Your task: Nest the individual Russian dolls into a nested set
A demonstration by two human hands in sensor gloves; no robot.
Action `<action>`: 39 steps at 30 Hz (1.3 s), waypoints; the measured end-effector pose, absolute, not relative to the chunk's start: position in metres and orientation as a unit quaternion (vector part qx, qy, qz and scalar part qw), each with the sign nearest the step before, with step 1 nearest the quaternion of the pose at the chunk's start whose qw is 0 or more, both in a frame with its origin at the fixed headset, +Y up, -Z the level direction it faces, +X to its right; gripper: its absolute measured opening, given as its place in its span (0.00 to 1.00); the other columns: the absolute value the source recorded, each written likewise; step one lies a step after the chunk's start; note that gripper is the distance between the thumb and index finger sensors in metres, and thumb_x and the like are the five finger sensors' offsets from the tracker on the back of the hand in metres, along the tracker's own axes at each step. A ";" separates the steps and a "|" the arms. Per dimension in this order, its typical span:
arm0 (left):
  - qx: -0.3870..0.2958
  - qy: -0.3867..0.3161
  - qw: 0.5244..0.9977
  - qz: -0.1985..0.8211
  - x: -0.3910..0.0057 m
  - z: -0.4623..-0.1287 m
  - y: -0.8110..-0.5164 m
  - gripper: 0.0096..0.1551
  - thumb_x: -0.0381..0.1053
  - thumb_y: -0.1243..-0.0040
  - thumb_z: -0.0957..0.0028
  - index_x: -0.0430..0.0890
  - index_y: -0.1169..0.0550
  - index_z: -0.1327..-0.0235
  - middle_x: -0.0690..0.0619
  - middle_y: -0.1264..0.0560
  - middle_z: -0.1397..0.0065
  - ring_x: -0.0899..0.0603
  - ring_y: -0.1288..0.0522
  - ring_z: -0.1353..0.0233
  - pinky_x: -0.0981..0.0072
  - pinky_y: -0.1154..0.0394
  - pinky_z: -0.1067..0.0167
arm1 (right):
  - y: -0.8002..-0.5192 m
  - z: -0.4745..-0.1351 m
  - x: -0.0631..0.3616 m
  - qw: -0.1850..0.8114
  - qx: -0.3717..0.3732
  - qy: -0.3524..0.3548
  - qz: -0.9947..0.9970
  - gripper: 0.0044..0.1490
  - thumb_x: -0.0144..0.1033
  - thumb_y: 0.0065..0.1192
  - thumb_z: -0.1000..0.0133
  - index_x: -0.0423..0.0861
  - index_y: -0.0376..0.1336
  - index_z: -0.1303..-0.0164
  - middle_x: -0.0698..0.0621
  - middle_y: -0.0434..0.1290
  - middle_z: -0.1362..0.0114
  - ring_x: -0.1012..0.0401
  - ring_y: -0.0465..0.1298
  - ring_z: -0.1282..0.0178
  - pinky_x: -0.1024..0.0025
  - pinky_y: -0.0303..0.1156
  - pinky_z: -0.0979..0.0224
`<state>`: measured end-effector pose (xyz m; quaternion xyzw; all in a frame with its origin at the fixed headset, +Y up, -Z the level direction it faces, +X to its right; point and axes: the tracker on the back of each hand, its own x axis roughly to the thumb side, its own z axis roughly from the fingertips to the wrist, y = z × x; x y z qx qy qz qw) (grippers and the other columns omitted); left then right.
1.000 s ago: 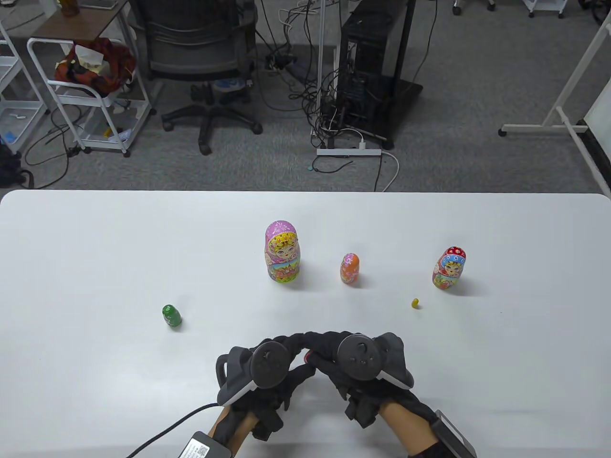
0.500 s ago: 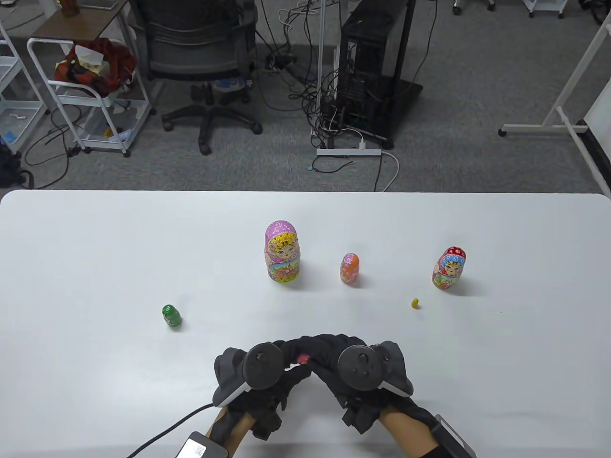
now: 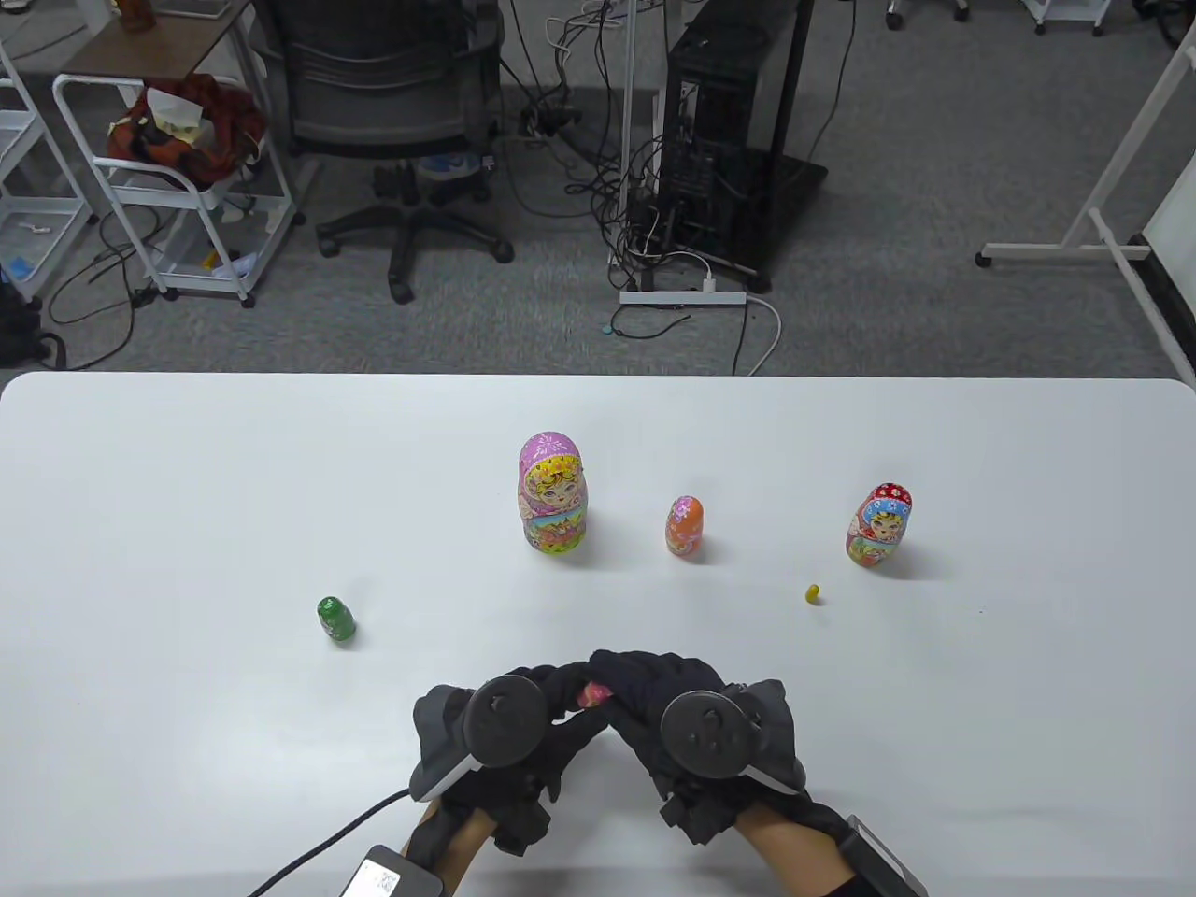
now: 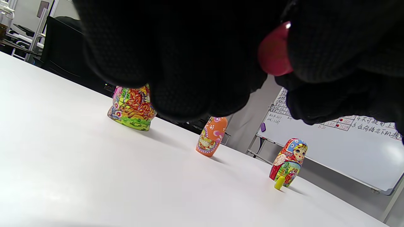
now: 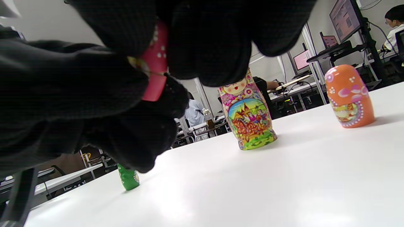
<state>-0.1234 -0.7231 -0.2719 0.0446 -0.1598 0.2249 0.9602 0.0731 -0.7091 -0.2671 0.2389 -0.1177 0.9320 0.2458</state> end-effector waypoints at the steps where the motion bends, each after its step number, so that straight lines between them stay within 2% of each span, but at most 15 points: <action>1: 0.045 -0.154 0.960 0.227 -0.125 -0.273 -0.723 0.34 0.69 0.35 0.58 0.53 0.19 0.42 0.56 0.13 0.45 0.52 0.13 0.48 0.56 0.18 0.43 | -0.709 -0.267 0.074 0.246 0.237 -0.121 0.932 0.31 0.46 0.64 0.48 0.55 0.61 0.34 0.52 0.74 0.33 0.58 0.79 0.40 0.54 0.72 0.31; 3: 0.053 -0.141 0.962 0.226 -0.128 -0.275 -0.724 0.34 0.69 0.34 0.59 0.54 0.19 0.42 0.56 0.13 0.44 0.52 0.13 0.48 0.56 0.18 0.43 | -0.706 -0.268 0.076 0.251 0.224 -0.125 0.933 0.30 0.47 0.64 0.48 0.56 0.60 0.34 0.52 0.73 0.33 0.57 0.78 0.39 0.52 0.71 0.30; 5: 0.057 -0.135 0.966 0.212 -0.133 -0.278 -0.726 0.34 0.68 0.33 0.60 0.54 0.19 0.42 0.56 0.13 0.44 0.52 0.13 0.47 0.56 0.18 0.43 | -0.707 -0.275 0.077 0.185 0.199 -0.086 0.959 0.30 0.45 0.65 0.47 0.56 0.61 0.34 0.51 0.73 0.32 0.55 0.77 0.39 0.50 0.70 0.30; 7: 0.058 -0.125 0.969 0.203 -0.137 -0.280 -0.729 0.35 0.68 0.33 0.60 0.54 0.19 0.42 0.56 0.13 0.44 0.52 0.13 0.48 0.55 0.18 0.43 | -0.720 -0.277 0.076 0.086 0.195 -0.057 0.975 0.30 0.46 0.66 0.47 0.56 0.62 0.34 0.51 0.74 0.32 0.55 0.78 0.40 0.50 0.70 0.30; 11: 0.048 -0.114 0.973 0.197 -0.141 -0.283 -0.734 0.34 0.68 0.32 0.60 0.53 0.19 0.42 0.56 0.14 0.44 0.51 0.14 0.47 0.55 0.18 0.43 | -0.745 -0.280 0.065 -0.027 0.202 0.018 0.979 0.29 0.46 0.67 0.47 0.57 0.64 0.35 0.50 0.74 0.33 0.55 0.78 0.40 0.49 0.70 0.30; 15: 0.048 -0.114 0.973 0.196 -0.140 -0.283 -0.735 0.35 0.68 0.33 0.60 0.53 0.20 0.42 0.55 0.14 0.44 0.51 0.14 0.47 0.54 0.18 0.43 | -0.762 -0.279 0.058 -0.062 0.210 0.048 0.975 0.29 0.45 0.69 0.48 0.57 0.65 0.35 0.50 0.74 0.33 0.55 0.78 0.41 0.50 0.71 0.31; 18: 0.052 -0.115 0.973 0.194 -0.140 -0.282 -0.734 0.35 0.68 0.33 0.61 0.53 0.20 0.42 0.56 0.14 0.44 0.51 0.14 0.47 0.54 0.18 0.43 | -0.764 -0.279 0.057 -0.073 0.210 0.049 0.974 0.30 0.46 0.69 0.48 0.58 0.64 0.35 0.51 0.74 0.33 0.55 0.78 0.41 0.51 0.71 0.31; 21: 0.054 -0.117 0.973 0.192 -0.139 -0.282 -0.733 0.35 0.68 0.33 0.61 0.54 0.20 0.41 0.56 0.14 0.43 0.51 0.14 0.46 0.54 0.19 0.42 | -0.753 -0.285 0.066 -0.060 0.202 0.087 0.974 0.47 0.55 0.68 0.50 0.63 0.47 0.24 0.51 0.70 0.27 0.54 0.76 0.37 0.49 0.70 0.30; 24: 0.057 -0.116 0.972 0.197 -0.139 -0.281 -0.733 0.35 0.68 0.33 0.61 0.54 0.20 0.41 0.56 0.14 0.43 0.51 0.14 0.46 0.54 0.19 0.42 | -0.734 -0.303 0.095 -0.013 0.136 0.092 0.986 0.48 0.62 0.60 0.47 0.63 0.43 0.21 0.47 0.63 0.20 0.51 0.72 0.29 0.49 0.68 0.28; 28: 0.057 -0.118 0.972 0.196 -0.138 -0.282 -0.733 0.35 0.68 0.33 0.61 0.54 0.20 0.41 0.56 0.14 0.43 0.51 0.14 0.46 0.54 0.19 0.42 | -0.724 -0.351 0.164 0.079 -0.081 0.064 0.991 0.35 0.52 0.55 0.42 0.67 0.49 0.24 0.49 0.55 0.16 0.50 0.65 0.23 0.48 0.63 0.24; 29: 0.058 -0.120 0.972 0.195 -0.138 -0.282 -0.733 0.35 0.68 0.33 0.61 0.54 0.20 0.41 0.56 0.14 0.43 0.51 0.14 0.46 0.54 0.19 0.42 | -0.725 -0.362 0.182 0.084 -0.147 0.069 0.983 0.33 0.50 0.55 0.41 0.69 0.50 0.25 0.51 0.53 0.15 0.50 0.63 0.21 0.49 0.61 0.22; 31: 0.058 -0.124 0.972 0.190 -0.137 -0.282 -0.733 0.35 0.68 0.33 0.61 0.54 0.20 0.41 0.56 0.14 0.43 0.51 0.14 0.46 0.54 0.19 0.42 | -0.731 -0.378 0.204 0.081 -0.212 0.100 0.969 0.34 0.50 0.57 0.41 0.73 0.49 0.26 0.54 0.50 0.14 0.52 0.60 0.19 0.51 0.59 0.19; 34: 0.059 -0.126 0.973 0.184 -0.136 -0.282 -0.732 0.35 0.68 0.33 0.60 0.54 0.20 0.41 0.56 0.14 0.43 0.51 0.14 0.46 0.54 0.19 0.42 | -0.743 -0.393 0.224 0.090 -0.250 0.147 0.953 0.33 0.48 0.56 0.40 0.76 0.49 0.28 0.58 0.49 0.13 0.53 0.58 0.17 0.51 0.57 0.17; 37: 0.057 -0.129 0.973 0.180 -0.135 -0.283 -0.732 0.35 0.68 0.34 0.60 0.54 0.20 0.41 0.56 0.15 0.42 0.51 0.14 0.45 0.54 0.19 0.42 | -0.750 -0.400 0.226 0.117 -0.237 0.139 0.954 0.30 0.45 0.56 0.40 0.76 0.52 0.30 0.61 0.53 0.15 0.54 0.61 0.18 0.51 0.58 0.17; 39: 0.055 -0.130 0.974 0.178 -0.134 -0.283 -0.732 0.35 0.68 0.34 0.60 0.54 0.20 0.41 0.56 0.15 0.42 0.51 0.14 0.45 0.54 0.19 0.42 | -0.751 -0.404 0.223 0.097 -0.235 0.128 0.959 0.30 0.43 0.57 0.39 0.76 0.53 0.31 0.64 0.53 0.15 0.56 0.61 0.17 0.52 0.58 0.16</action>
